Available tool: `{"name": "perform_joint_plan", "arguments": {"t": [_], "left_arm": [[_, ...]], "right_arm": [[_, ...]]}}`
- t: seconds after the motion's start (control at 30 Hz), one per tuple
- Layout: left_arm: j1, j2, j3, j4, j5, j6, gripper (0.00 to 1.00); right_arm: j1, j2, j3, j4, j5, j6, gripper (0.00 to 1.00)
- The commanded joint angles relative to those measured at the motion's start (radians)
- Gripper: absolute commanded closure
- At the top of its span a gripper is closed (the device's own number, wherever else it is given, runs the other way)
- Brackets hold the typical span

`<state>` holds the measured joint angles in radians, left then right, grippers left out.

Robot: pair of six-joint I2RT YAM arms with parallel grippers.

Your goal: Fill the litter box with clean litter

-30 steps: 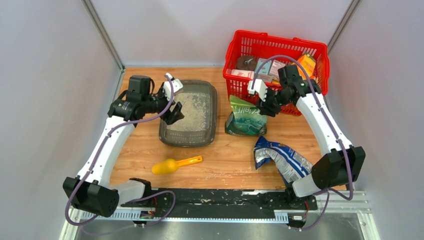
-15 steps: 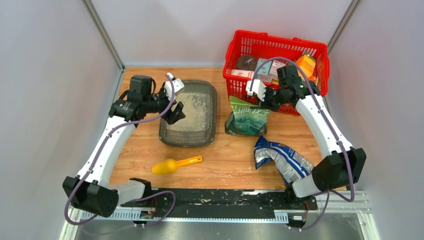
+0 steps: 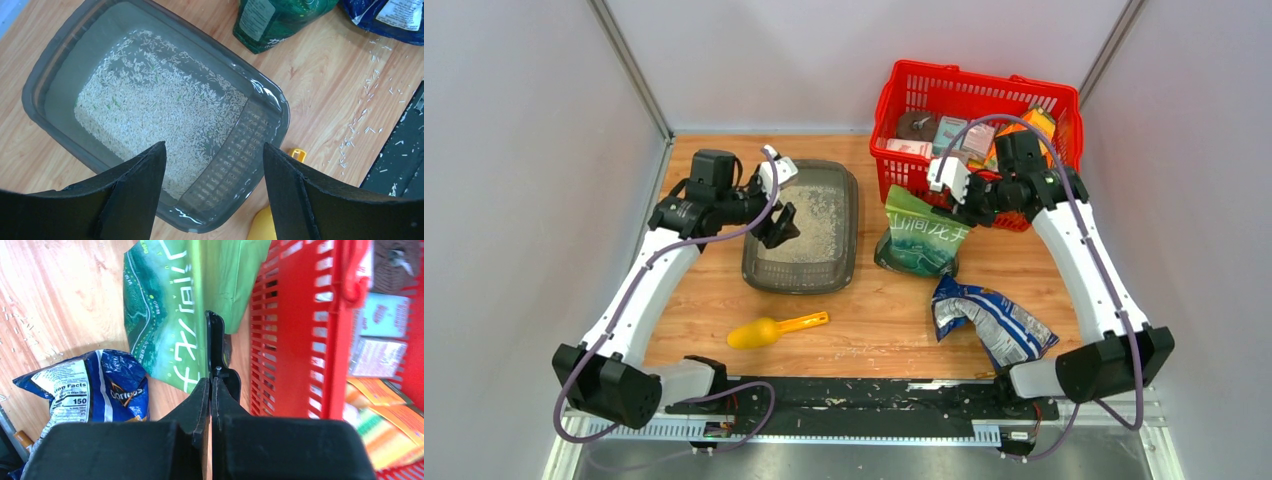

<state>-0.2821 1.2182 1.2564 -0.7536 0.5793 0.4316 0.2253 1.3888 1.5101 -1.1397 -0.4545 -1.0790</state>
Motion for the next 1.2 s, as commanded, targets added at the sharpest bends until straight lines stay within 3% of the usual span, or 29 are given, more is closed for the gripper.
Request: {"name": "perform_joint_plan", "arguments": {"t": [0.0, 0.27, 0.5, 0.57, 0.67, 0.83, 1.17], "left_arm": [[-0.011, 0.007, 0.003, 0.051, 0.033, -0.04, 0.21], [-0.025, 0.026, 0.015, 0.059, 0.04, -0.051, 0.22], [-0.029, 0.014, 0.001, 0.066, 0.04, -0.062, 0.22], [-0.029, 0.012, -0.003, 0.065, 0.036, -0.059, 0.22], [-0.029, 0.017, -0.011, 0.065, 0.031, -0.06, 0.22], [-0.029, 0.011, -0.02, 0.042, -0.007, -0.073, 0.22], [-0.028, -0.049, -0.091, 0.073, -0.153, -0.146, 0.22]], "right_arm": [[-0.027, -0.088, 0.036, 0.047, -0.013, 0.062, 1.0], [-0.052, -0.093, 0.065, 0.069, 0.003, 0.133, 1.0], [-0.254, -0.152, -0.02, -0.066, -0.082, 0.168, 1.0], [-0.253, -0.177, -0.051, -0.087, -0.119, 0.179, 1.0], [-0.192, -0.211, -0.079, -0.086, -0.226, 0.295, 1.0], [0.069, -0.234, -0.169, -0.109, -0.202, 0.275, 1.0], [0.272, 0.031, -0.291, 0.006, -0.352, 0.24, 1.0]]}}
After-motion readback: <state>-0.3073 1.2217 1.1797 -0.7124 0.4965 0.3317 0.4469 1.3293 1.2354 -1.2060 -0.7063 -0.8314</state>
